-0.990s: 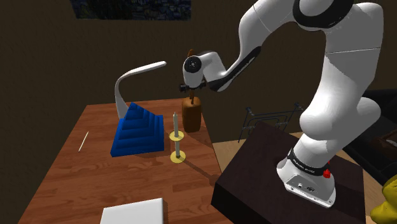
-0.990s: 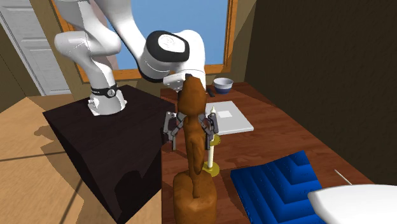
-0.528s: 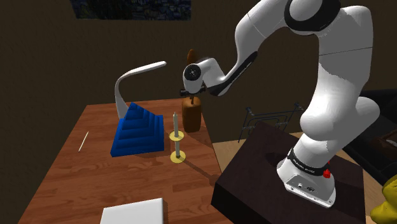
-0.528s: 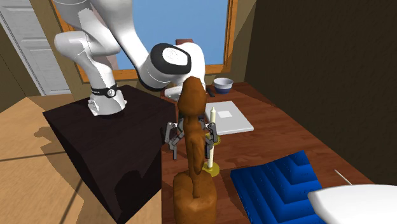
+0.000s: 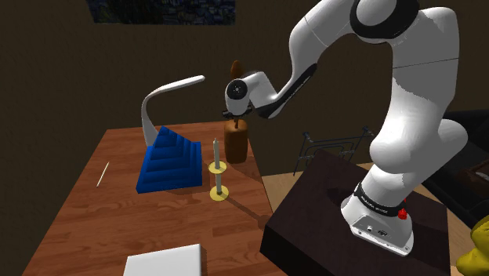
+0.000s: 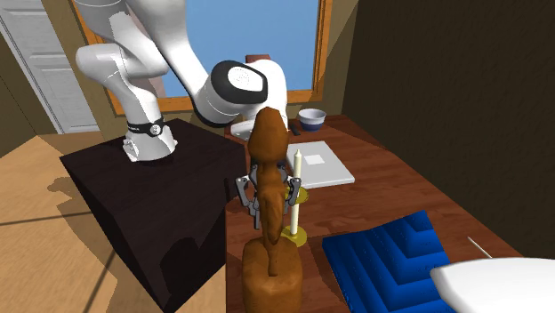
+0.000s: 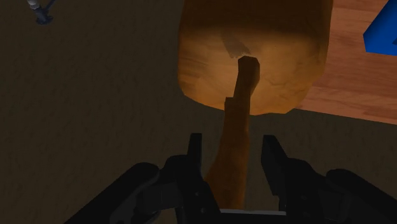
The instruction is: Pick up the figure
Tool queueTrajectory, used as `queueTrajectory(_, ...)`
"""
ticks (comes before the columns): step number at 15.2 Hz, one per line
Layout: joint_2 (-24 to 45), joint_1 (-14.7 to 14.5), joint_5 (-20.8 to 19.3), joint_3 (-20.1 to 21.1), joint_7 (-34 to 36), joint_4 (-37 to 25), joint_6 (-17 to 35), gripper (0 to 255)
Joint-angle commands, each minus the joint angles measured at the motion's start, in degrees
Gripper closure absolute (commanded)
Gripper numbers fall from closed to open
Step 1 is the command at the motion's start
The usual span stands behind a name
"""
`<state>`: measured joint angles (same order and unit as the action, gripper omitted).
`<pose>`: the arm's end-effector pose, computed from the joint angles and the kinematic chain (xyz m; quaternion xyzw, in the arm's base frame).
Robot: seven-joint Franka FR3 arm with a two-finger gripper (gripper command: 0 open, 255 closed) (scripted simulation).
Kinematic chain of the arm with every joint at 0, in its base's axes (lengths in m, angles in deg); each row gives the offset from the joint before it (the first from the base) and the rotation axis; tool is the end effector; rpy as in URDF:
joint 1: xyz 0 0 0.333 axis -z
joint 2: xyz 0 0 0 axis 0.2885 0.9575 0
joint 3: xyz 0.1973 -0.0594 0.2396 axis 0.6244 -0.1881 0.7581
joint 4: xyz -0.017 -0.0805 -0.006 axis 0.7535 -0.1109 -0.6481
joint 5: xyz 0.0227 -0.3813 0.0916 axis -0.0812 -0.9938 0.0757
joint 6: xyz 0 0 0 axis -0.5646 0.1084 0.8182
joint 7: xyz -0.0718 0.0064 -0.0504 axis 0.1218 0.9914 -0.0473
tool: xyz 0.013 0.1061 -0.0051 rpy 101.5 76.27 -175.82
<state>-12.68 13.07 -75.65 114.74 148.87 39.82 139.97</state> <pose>0.5857 0.0017 0.2194 0.8813 -0.2993 0.3083 0.1969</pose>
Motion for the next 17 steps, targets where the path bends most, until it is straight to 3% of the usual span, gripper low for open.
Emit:
queueTrajectory(1, 0.05, 0.05, 0.03, -0.09, -0.02, 0.12, -0.09, 255)
queueTrajectory(17, -9.51, 3.31, 11.67, 3.43, -10.63, 1.79, 0.79, 255)
